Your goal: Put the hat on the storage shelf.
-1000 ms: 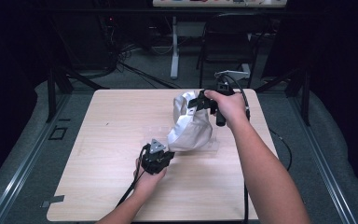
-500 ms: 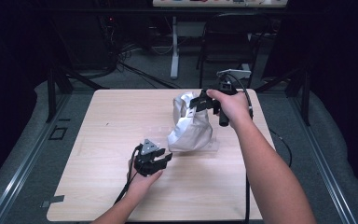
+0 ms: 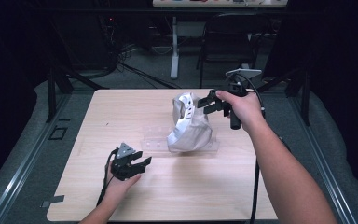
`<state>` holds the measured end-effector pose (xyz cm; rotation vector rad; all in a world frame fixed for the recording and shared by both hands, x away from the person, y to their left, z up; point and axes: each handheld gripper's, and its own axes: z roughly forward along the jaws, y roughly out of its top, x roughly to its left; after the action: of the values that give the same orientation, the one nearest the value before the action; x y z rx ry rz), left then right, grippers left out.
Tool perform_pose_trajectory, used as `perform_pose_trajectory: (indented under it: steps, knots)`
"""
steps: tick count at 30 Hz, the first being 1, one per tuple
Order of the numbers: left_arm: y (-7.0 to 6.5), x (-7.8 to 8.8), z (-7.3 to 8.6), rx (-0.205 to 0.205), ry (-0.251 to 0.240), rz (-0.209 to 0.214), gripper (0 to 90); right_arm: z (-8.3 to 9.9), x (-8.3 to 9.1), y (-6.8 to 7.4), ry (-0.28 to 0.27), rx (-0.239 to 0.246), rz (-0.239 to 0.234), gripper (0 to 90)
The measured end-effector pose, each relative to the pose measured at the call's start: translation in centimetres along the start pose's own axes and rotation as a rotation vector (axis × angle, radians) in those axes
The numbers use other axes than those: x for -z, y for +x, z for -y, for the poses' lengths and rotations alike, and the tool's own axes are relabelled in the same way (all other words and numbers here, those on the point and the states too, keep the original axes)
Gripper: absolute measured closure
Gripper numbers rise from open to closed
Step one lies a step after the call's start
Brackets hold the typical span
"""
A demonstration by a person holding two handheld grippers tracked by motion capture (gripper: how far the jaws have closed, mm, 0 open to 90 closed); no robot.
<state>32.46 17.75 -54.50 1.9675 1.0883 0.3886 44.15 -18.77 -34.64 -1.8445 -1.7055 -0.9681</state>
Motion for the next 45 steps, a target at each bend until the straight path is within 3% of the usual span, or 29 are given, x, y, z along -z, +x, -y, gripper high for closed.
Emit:
perform_pose_trajectory:
  steps: [4,8,13,16,24,31,38,45]
  knots:
    - [1.5,1.6,1.2,0.003,-0.004,-0.038,51.0,0.5,0.6,-0.7,0.0,0.006,0.01,60.3]
    - [3.0,2.7,2.2,0.041,-0.011,-0.066,51.0,1.0,1.2,-1.6,-0.005,0.007,0.019,60.2]
    - [4.4,3.2,2.5,0.084,-0.028,-0.085,51.0,1.8,1.8,-2.7,-0.017,0.009,0.034,59.0]
    - [5.0,3.1,2.7,0.099,-0.024,-0.094,51.0,2.4,2.1,-3.4,-0.035,0.047,0.053,56.2]
    - [5.4,2.7,2.9,0.1,-0.017,-0.107,51.0,4.3,2.5,-5.7,-0.025,0.054,0.08,54.8]
    - [5.3,2.4,3.0,0.087,-0.009,-0.108,51.0,6.1,2.3,-7.7,-0.037,0.095,0.127,51.9]
    - [5.1,2.2,3.1,0.089,-0.002,-0.106,50.8,8.3,0.7,-10.3,-0.037,0.106,0.165,51.5]
    - [5.0,2.1,3.1,0.088,0.004,-0.101,50.8,10.4,-1.8,-13.0,-0.013,0.148,0.242,51.7]
